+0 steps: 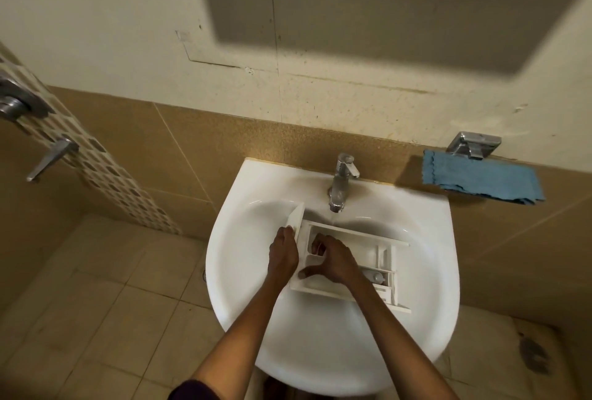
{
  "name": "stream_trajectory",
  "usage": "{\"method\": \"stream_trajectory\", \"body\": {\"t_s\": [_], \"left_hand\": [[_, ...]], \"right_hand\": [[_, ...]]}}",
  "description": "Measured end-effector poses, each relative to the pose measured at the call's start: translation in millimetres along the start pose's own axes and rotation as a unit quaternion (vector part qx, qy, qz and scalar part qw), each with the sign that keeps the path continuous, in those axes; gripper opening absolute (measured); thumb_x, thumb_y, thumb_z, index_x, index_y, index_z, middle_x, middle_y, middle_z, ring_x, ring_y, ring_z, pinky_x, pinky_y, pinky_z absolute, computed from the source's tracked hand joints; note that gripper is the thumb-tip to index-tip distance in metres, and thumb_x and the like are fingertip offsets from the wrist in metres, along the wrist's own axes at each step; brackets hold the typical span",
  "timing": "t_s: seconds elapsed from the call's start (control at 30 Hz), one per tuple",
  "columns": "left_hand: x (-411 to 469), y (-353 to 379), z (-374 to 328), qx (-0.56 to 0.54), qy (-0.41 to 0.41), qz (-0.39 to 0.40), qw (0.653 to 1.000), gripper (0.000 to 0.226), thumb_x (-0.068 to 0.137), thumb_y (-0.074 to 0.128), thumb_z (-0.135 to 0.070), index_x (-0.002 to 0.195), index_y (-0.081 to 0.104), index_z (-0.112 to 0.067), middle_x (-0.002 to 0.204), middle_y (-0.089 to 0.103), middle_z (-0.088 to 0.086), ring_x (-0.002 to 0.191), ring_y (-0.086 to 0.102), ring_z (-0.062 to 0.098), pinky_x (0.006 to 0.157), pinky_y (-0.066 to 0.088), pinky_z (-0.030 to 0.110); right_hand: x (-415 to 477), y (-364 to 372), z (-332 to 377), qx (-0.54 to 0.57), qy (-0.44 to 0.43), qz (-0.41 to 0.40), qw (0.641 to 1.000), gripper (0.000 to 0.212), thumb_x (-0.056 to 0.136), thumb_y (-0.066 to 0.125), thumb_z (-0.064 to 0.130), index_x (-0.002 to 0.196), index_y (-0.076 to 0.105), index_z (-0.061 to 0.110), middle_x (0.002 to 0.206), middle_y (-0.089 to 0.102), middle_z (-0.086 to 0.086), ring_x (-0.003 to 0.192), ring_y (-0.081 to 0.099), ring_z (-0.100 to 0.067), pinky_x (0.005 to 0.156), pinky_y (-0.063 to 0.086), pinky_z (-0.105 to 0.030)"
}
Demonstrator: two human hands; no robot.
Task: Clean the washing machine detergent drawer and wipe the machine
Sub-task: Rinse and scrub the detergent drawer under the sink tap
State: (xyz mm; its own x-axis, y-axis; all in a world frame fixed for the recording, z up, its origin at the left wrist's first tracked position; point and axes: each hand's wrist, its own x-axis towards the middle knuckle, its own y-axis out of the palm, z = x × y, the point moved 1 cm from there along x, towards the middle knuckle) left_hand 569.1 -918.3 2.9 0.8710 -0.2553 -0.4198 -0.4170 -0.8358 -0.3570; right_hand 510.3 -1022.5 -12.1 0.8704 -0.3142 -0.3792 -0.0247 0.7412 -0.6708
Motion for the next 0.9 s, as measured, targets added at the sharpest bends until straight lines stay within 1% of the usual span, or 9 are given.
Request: {"method": "stream_trajectory", "body": {"t_s": [0.17, 0.27, 0.33, 0.4, 0.53, 0.63, 0.73, 0.8, 0.9], "left_hand": [[0, -1, -2, 0.009, -0.007, 0.006, 1.000, 0.042, 0.102, 0.019, -0.028, 0.114, 0.048, 0.000, 0.111, 0.055, 0.021, 0.087, 0.046, 0.023, 0.078, 0.034, 0.030], [0, -1, 0, 0.006, -0.004, 0.004, 1.000, 0.041, 0.102, 0.020, -0.028, 0.116, 0.048, -0.001, 0.115, 0.055, 0.020, 0.095, 0.049, 0.028, 0.081, 0.035, 0.031], [0, 0, -1, 0.004, -0.008, 0.000, 1.000, 0.041, 0.102, 0.021, -0.028, 0.116, 0.049, -0.002, 0.117, 0.055, 0.020, 0.104, 0.051, 0.032, 0.085, 0.036, 0.033], [0, 1, -2, 0.006, -0.012, 0.000, 1.000, 0.040, 0.102, 0.021, -0.027, 0.114, 0.049, -0.002, 0.116, 0.055, 0.020, 0.106, 0.050, 0.033, 0.087, 0.037, 0.035], [-2, -1, -3, 0.004, -0.004, 0.002, 1.000, 0.033, 0.101, 0.021, -0.026, 0.098, 0.047, -0.006, 0.110, 0.056, 0.021, 0.089, 0.046, 0.026, 0.079, 0.033, 0.032], [-1, -1, -3, 0.004, -0.004, 0.000, 1.000, 0.036, 0.101, 0.021, -0.026, 0.102, 0.049, -0.003, 0.108, 0.056, 0.022, 0.088, 0.046, 0.027, 0.078, 0.033, 0.032], [0, 0, -3, 0.005, -0.005, 0.001, 1.000, 0.039, 0.102, 0.021, -0.027, 0.111, 0.049, -0.002, 0.109, 0.055, 0.019, 0.097, 0.049, 0.031, 0.081, 0.034, 0.032], [0, 0, -2, 0.010, -0.003, 0.001, 1.000, 0.038, 0.102, 0.021, -0.027, 0.108, 0.049, -0.003, 0.107, 0.055, 0.016, 0.094, 0.047, 0.027, 0.082, 0.033, 0.031], [0, 0, -2, 0.012, -0.005, 0.003, 1.000, 0.035, 0.101, 0.020, -0.026, 0.101, 0.048, -0.006, 0.105, 0.056, 0.017, 0.090, 0.046, 0.027, 0.079, 0.033, 0.032]], "right_hand": [[4, -10, -16, -0.043, -0.041, 0.116, 0.992, 0.058, 0.063, 0.083, 0.010, 0.109, 0.049, 0.020, 0.109, 0.052, -0.001, 0.099, 0.049, -0.018, 0.085, 0.044, -0.032], [0, -5, -8, -0.092, -0.027, 0.098, 0.991, 0.062, 0.072, 0.078, 0.031, 0.121, 0.043, 0.019, 0.124, 0.048, -0.002, 0.114, 0.043, -0.022, 0.094, 0.036, -0.037], [-6, 4, -1, -0.111, -0.012, 0.063, 0.992, 0.074, 0.069, 0.075, 0.052, 0.125, 0.040, 0.019, 0.128, 0.045, 0.000, 0.118, 0.040, -0.023, 0.096, 0.031, -0.038], [-8, 10, 0, -0.147, -0.018, 0.048, 0.988, 0.081, 0.067, 0.072, 0.059, 0.129, 0.037, 0.019, 0.131, 0.041, 0.001, 0.121, 0.038, -0.023, 0.097, 0.029, -0.037], [-4, 0, -8, -0.108, -0.028, 0.103, 0.988, 0.078, 0.067, 0.079, 0.043, 0.128, 0.036, 0.021, 0.132, 0.037, -0.002, 0.123, 0.035, -0.023, 0.093, 0.029, -0.036], [0, -11, -13, -0.101, -0.033, 0.155, 0.982, 0.079, 0.067, 0.082, 0.030, 0.131, 0.035, 0.023, 0.133, 0.036, -0.004, 0.125, 0.034, -0.023, 0.094, 0.030, -0.035], [-3, -4, -12, -0.133, -0.040, 0.141, 0.980, 0.084, 0.067, 0.080, 0.039, 0.133, 0.032, 0.021, 0.136, 0.034, -0.002, 0.126, 0.033, -0.024, 0.098, 0.029, -0.037], [-6, 2, -12, -0.159, -0.052, 0.111, 0.980, 0.092, 0.063, 0.081, 0.045, 0.135, 0.030, 0.020, 0.137, 0.033, -0.001, 0.126, 0.032, -0.024, 0.100, 0.028, -0.037], [-9, -6, -15, -0.132, -0.071, 0.130, 0.980, 0.093, 0.062, 0.084, 0.036, 0.136, 0.030, 0.021, 0.137, 0.035, -0.002, 0.125, 0.033, -0.023, 0.099, 0.029, -0.034]]}}
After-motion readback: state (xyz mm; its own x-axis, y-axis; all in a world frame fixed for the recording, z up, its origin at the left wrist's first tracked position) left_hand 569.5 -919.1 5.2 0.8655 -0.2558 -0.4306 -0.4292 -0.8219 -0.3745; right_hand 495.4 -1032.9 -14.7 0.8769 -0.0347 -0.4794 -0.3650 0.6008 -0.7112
